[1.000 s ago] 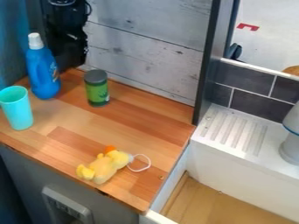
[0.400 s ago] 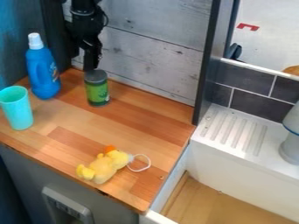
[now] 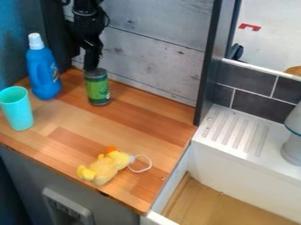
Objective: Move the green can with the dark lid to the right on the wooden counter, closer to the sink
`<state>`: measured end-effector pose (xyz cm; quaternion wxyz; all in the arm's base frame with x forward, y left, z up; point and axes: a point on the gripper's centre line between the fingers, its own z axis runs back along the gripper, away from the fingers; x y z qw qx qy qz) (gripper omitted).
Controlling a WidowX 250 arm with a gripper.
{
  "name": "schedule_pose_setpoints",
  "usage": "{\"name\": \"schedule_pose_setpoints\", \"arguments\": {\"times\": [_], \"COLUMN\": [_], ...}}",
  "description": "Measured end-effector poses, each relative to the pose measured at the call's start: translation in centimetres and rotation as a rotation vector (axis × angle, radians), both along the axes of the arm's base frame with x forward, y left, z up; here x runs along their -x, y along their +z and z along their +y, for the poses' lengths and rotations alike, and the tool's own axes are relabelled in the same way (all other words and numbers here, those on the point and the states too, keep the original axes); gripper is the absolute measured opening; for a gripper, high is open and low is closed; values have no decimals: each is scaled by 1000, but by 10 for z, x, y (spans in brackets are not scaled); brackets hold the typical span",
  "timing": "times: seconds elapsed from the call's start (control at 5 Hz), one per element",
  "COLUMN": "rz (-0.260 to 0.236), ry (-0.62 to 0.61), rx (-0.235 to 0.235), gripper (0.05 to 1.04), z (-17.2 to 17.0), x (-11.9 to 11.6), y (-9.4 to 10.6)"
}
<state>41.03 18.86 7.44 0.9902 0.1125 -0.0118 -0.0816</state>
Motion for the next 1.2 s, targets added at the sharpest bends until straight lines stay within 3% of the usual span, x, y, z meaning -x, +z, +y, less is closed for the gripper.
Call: {"name": "schedule_pose_setpoints", "arguments": {"times": [0.2,0.6,0.8,1.0,1.2], "rz": [-16,-73,-76,-68,-69], "ry": [-12,-102,-132,-142,-156], "rx": [47,278,348,389,383], "gripper": [1001,1001,1000,1000,1000], "z": [-12,-86,-119,-137,-143], "x": [8,21,17,18,26], "y": [-1,-9,-12,-13,-10]}}
